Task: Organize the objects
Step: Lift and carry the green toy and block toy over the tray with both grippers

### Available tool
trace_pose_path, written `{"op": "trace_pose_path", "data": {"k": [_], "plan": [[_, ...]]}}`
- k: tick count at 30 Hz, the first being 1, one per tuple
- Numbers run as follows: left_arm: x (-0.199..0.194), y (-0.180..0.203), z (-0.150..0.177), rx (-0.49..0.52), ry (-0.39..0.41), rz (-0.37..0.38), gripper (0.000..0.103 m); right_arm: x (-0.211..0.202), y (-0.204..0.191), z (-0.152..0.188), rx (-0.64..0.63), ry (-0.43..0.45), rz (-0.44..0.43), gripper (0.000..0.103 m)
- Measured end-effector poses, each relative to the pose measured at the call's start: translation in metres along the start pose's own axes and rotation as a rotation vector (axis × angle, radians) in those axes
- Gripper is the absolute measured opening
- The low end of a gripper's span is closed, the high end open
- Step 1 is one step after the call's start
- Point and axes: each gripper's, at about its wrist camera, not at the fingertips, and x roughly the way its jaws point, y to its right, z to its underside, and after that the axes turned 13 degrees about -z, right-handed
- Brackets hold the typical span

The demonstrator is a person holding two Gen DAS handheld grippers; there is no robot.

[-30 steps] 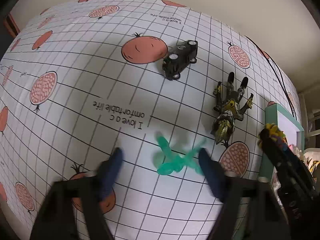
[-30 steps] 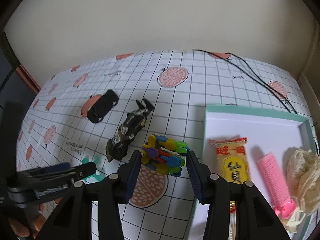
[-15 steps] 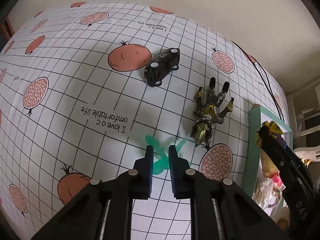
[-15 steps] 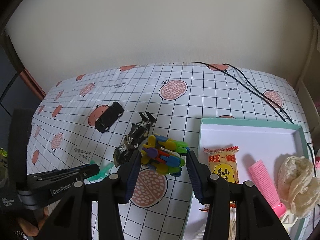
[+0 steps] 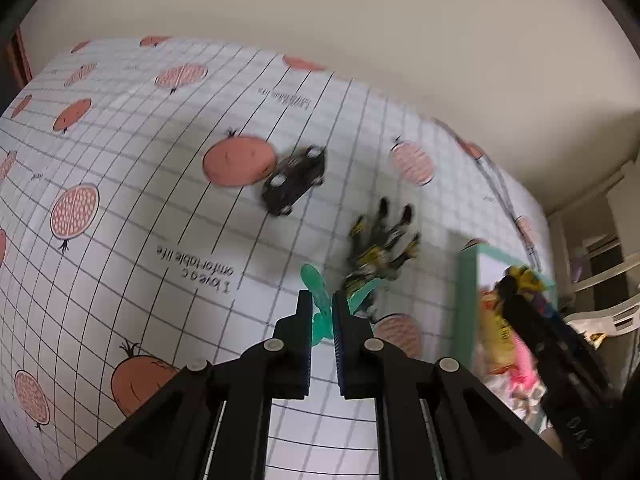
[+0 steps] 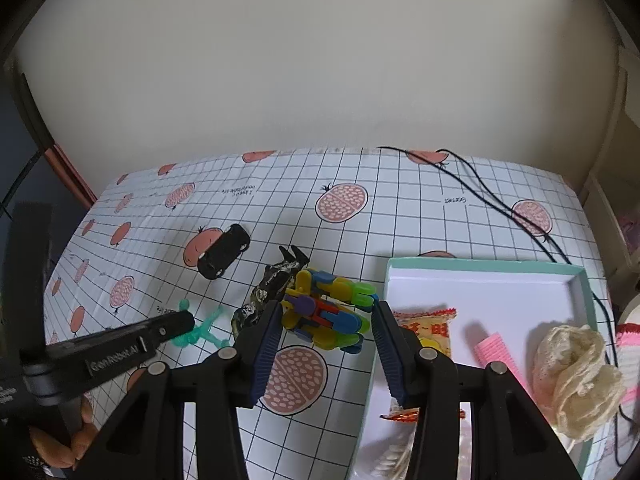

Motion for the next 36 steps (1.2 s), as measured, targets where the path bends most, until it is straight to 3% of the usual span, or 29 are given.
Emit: {"op": "trace_pose_path", "data": {"k": [6,12,26,36], "plan": [[-0.02,0.025,-0.009,-0.01,0.084,0.057,0.009,-0.016,0.007,-0.003,0.001,0.026,0.004,0.049],[-0.033,0.049,-0.007,0.004,0.117,0.099,0.009,-0.031,0.023,-0.003,0.01,0.036,0.024,0.049],[-0.036,0.123,0.01,0.075,0.109,0.193,0.009,-0.064,0.084,0.009,0.076,0.037,0.103,0.049],[-0.033,0.176,0.035,0.18,0.076,0.214,0.01,-0.074,0.12,0.019,0.141,0.013,0.157,0.049]]}}
